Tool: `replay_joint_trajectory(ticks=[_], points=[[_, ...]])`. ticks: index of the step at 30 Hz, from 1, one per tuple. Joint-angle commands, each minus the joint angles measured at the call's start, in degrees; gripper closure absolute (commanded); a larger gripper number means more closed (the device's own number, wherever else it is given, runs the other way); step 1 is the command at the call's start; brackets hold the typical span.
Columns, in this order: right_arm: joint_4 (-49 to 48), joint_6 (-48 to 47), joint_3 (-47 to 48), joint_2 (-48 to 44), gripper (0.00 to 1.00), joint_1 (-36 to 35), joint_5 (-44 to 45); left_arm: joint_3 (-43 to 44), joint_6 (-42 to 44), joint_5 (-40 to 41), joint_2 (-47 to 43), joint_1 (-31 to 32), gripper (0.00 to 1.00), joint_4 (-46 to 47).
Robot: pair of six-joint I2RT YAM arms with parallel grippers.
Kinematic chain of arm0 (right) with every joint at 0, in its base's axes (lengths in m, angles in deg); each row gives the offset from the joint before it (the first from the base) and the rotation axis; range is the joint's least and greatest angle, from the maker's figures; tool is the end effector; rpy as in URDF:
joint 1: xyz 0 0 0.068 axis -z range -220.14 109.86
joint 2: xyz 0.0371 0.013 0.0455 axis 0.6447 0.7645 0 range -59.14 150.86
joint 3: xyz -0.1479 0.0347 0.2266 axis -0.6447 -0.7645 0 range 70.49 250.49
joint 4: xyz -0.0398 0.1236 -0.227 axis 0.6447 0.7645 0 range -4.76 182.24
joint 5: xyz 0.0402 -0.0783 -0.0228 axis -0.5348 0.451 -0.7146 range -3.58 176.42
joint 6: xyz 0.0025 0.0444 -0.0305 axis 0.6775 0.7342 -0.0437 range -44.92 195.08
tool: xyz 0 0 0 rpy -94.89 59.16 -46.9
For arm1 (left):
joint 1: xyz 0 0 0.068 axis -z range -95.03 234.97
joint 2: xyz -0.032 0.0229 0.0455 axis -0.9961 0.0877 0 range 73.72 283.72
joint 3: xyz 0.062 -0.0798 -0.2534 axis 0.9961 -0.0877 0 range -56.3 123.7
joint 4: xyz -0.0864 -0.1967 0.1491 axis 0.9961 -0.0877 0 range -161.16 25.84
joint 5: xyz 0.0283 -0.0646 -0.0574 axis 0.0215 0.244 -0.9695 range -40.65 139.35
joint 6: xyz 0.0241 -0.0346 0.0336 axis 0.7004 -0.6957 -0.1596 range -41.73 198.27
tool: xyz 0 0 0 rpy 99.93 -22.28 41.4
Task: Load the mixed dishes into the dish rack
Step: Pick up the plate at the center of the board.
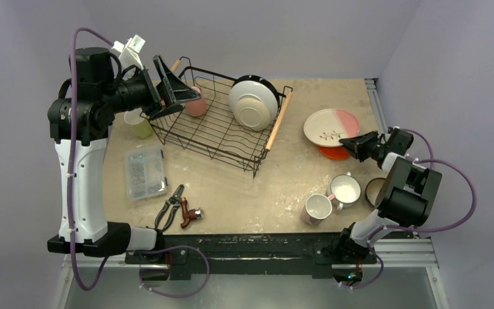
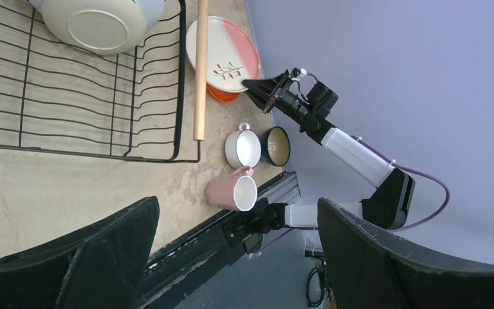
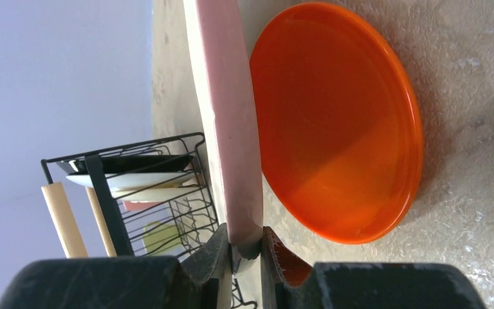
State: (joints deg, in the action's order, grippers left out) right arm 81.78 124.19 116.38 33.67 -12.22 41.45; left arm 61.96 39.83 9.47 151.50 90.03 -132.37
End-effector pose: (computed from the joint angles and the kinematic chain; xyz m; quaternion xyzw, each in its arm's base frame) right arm 0.2911 -0.1259 0.1709 0.4103 0.7583 0.4124 0.2942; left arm 0.1985 -0.0405 0.5291 -0.0621 0.8214 -0.4512 0.3433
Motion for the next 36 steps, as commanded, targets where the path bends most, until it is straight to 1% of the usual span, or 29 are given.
replay_joint_trajectory(ticks=[1, 5, 6, 11, 14, 22, 26, 29, 32, 36], points=[[-16.2, 4.5, -1.1, -3.6, 1.0, 0.2, -6.7, 1.0, -0.3, -0.9, -0.6, 0.2, 0.08, 2.3], [-18.5, 5.0, -0.6, -4.1, 1.0, 0.3, -6.9, 0.7, -0.5, -0.9, -0.7, 0.2, 0.09, 2.4], [-20.4, 7.9, 0.3, -5.2, 1.0, 0.3, -6.0, 0.6, -0.5, -0.8, -0.8, 0.2, 0.09, 2.4], [-20.9, 13.4, 5.0, -6.5, 1.0, 0.2, -4.7, 0.1, -0.7, -1.0, -0.8, 0.2, 0.09, 2.5], [-24.2, 18.7, 6.8, -6.8, 1.0, 0.2, -4.0, 0.1, -0.8, -1.3, -0.5, 0.2, 0.09, 2.4], [-16.1, 20.2, 18.8, -6.9, 1.0, -2.4, -2.2, 0.3, -0.8, -2.0, 0.1, 0.2, 0.09, 2.0], [-11.3, 20.4, 26.7, -6.5, 1.0, -5.4, -1.6, -0.1, -1.2, -2.1, 0.1, 0.2, 0.09, 2.3], [-9.7, 21.5, 31.9, -5.9, 1.0, -8.8, -0.9, -1.3, -2.0, -2.1, -0.4, 0.2, 0.09, 3.2], [-9.1, 22.9, 36.3, -5.2, 1.0, -13.2, -0.4, -3.1, -3.3, -2.3, -1.2, 0.2, 0.09, 4.8], [-9.6, 25.7, 39.3, -4.0, 1.0, -20.1, -1.1, -6.2, -5.7, -2.3, -2.5, 0.1, 0.09, 7.8]])
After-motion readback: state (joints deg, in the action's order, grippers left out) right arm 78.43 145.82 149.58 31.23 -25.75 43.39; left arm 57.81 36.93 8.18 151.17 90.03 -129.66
